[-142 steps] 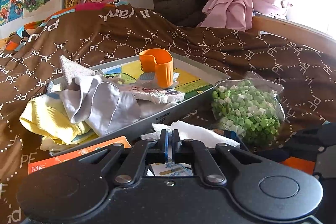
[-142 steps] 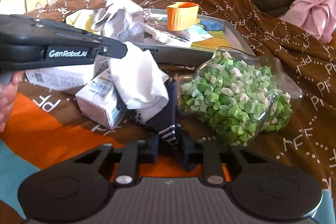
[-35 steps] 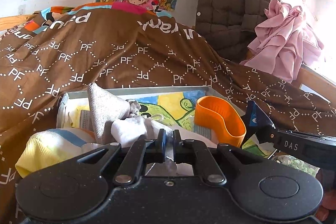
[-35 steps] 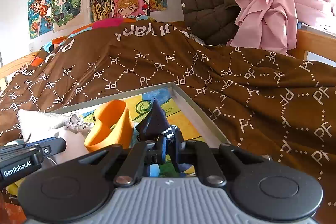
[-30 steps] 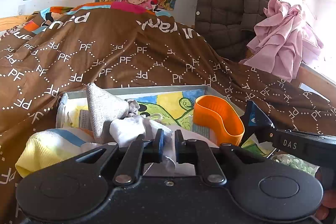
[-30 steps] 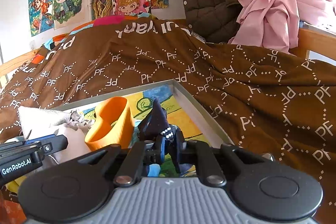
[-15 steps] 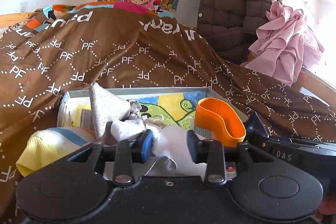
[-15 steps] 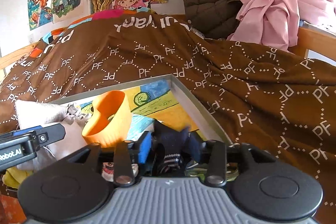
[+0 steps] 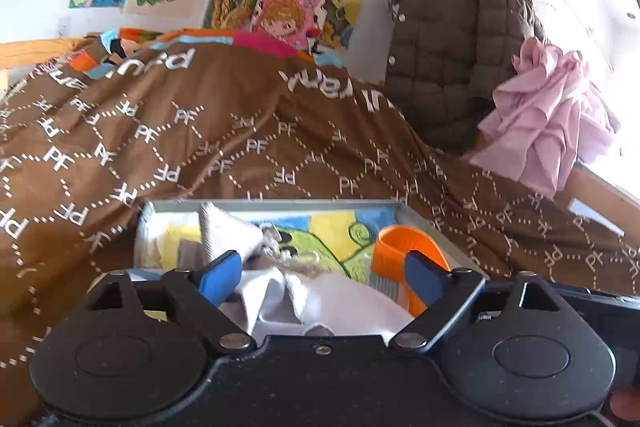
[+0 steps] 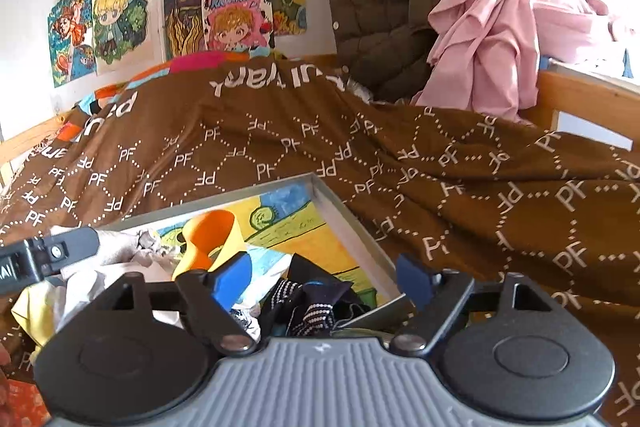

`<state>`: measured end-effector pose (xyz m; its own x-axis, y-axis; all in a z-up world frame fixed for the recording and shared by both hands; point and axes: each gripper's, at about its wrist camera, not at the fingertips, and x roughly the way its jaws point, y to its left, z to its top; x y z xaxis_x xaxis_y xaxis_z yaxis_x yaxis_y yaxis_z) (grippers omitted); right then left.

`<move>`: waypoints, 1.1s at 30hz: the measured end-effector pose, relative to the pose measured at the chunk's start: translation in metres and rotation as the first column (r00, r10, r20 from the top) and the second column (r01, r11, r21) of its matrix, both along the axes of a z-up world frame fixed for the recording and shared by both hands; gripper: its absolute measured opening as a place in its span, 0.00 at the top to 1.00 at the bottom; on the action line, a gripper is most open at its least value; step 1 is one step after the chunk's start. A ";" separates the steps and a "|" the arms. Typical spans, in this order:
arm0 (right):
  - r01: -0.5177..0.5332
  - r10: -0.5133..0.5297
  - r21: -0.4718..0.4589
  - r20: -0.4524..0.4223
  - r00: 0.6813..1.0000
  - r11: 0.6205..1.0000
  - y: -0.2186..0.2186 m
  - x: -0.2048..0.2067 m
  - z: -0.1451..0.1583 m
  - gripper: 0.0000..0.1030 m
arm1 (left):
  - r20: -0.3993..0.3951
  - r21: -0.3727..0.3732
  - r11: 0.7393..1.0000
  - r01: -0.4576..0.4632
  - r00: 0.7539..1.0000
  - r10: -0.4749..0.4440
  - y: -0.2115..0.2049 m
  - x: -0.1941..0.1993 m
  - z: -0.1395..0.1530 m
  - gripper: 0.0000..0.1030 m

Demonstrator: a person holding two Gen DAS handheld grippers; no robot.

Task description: Organize soft objects

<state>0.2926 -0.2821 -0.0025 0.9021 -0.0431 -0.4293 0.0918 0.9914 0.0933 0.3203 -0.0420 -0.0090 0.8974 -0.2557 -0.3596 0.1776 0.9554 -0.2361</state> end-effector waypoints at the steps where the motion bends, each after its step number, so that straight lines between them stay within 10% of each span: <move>1: 0.003 -0.003 0.004 0.004 1.000 1.000 -0.001 -0.003 0.002 0.15 | 0.005 0.001 1.000 -0.005 1.000 0.005 0.001 -0.002 0.002 0.08; 33: -0.034 0.034 -0.002 0.162 0.986 0.999 -0.001 -0.100 0.044 0.00 | 0.127 0.091 0.990 -0.105 0.988 0.093 0.007 -0.098 0.055 0.01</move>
